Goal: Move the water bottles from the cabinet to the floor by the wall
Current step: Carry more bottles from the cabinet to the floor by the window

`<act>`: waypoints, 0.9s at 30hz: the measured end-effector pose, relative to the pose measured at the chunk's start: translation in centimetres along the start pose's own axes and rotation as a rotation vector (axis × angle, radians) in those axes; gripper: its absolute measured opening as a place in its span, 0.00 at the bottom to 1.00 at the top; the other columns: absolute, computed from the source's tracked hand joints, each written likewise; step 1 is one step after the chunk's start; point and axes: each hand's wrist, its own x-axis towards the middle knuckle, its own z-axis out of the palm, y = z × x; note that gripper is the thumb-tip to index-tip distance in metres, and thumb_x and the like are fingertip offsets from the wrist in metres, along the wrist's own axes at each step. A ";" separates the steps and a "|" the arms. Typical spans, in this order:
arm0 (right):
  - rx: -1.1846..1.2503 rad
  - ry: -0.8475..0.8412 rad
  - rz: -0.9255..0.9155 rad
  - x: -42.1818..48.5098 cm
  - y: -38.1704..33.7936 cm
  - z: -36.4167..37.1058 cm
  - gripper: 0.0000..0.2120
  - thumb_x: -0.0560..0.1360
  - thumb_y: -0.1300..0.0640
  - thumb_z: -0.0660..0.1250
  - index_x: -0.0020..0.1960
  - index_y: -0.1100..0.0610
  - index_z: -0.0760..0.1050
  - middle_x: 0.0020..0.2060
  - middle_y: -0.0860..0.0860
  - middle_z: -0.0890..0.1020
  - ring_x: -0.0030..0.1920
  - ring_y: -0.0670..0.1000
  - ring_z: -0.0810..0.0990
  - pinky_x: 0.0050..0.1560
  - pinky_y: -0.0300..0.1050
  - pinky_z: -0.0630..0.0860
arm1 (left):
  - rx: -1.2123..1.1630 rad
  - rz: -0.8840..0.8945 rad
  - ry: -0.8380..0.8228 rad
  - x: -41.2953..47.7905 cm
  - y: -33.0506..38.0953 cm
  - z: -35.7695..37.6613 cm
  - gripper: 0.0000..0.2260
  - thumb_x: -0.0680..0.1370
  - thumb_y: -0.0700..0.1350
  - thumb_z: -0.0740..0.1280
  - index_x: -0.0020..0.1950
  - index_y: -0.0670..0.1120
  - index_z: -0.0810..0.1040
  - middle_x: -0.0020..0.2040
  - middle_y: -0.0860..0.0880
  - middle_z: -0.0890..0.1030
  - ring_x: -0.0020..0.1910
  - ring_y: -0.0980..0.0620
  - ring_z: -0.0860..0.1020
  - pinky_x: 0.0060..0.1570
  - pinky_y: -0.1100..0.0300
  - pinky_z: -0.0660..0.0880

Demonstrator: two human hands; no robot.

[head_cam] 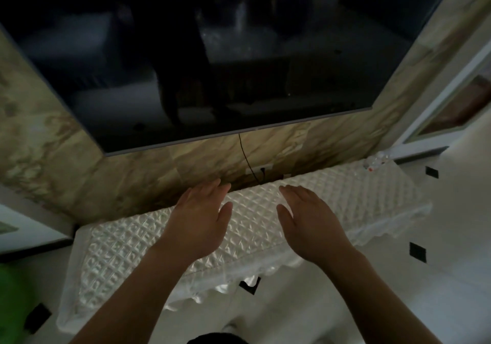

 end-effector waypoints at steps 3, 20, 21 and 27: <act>0.023 0.016 -0.019 0.6 4.7 -1.8 0.25 0.81 0.47 0.51 0.76 0.55 0.62 0.73 0.52 0.69 0.74 0.51 0.65 0.74 0.49 0.61 | 0.004 -0.022 0.018 1.7 4.5 1.2 0.27 0.79 0.58 0.47 0.77 0.53 0.62 0.77 0.50 0.64 0.76 0.52 0.60 0.74 0.53 0.54; -0.006 0.130 -0.036 -1.5 31.3 -14.1 0.28 0.78 0.46 0.50 0.72 0.59 0.68 0.68 0.55 0.75 0.70 0.54 0.71 0.70 0.51 0.66 | -0.008 -0.001 0.069 11.8 31.9 8.3 0.26 0.79 0.58 0.48 0.77 0.53 0.63 0.76 0.51 0.65 0.76 0.51 0.61 0.75 0.51 0.57; -0.008 0.136 -0.026 -1.4 32.6 -14.6 0.27 0.79 0.47 0.51 0.72 0.59 0.68 0.69 0.55 0.74 0.70 0.54 0.70 0.71 0.51 0.65 | -0.013 0.005 0.068 12.6 32.8 8.6 0.26 0.79 0.58 0.48 0.77 0.53 0.63 0.76 0.51 0.65 0.76 0.51 0.62 0.75 0.50 0.57; -0.012 0.134 0.041 0.5 38.8 -16.8 0.29 0.78 0.44 0.46 0.73 0.56 0.67 0.71 0.53 0.72 0.72 0.51 0.67 0.74 0.49 0.61 | -0.039 0.033 0.048 17.5 37.6 10.5 0.27 0.80 0.59 0.47 0.78 0.53 0.61 0.78 0.51 0.62 0.77 0.52 0.58 0.76 0.52 0.54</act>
